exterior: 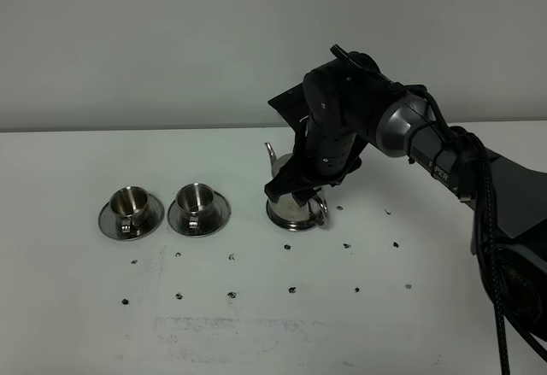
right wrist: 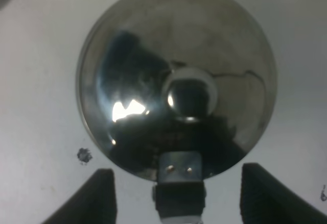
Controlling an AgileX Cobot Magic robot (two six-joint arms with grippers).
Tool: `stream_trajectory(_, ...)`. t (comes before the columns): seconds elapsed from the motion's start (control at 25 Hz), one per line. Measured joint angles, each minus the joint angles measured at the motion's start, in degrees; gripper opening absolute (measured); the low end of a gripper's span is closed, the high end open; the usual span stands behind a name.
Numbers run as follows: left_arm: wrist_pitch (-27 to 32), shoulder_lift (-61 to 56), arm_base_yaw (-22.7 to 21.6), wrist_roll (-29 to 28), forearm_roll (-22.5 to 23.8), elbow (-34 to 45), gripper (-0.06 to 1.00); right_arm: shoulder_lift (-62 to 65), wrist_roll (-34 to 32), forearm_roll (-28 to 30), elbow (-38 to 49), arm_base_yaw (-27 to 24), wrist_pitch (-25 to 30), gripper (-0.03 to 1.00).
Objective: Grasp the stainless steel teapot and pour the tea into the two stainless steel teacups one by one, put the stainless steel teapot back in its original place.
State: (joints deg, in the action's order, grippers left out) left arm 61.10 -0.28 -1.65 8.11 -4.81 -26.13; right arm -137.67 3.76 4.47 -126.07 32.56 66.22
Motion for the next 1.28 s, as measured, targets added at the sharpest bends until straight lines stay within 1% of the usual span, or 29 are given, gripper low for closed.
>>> stream_trajectory(1.0,0.00,0.00,0.00,0.00,0.00,0.00,0.28,-2.38,0.58,-0.12,0.00,-0.76,-0.14,0.51)
stream_trajectory(1.12,0.00,0.00,0.00,0.00,0.00,0.00,0.28,-2.38,0.63,-0.18,0.00,-0.76,-0.43,0.48)
stream_trajectory(1.28,0.00,0.00,0.00,0.00,0.00,0.00,0.28,-2.38,0.59,-0.40,0.00,-0.76,-0.79,0.35)
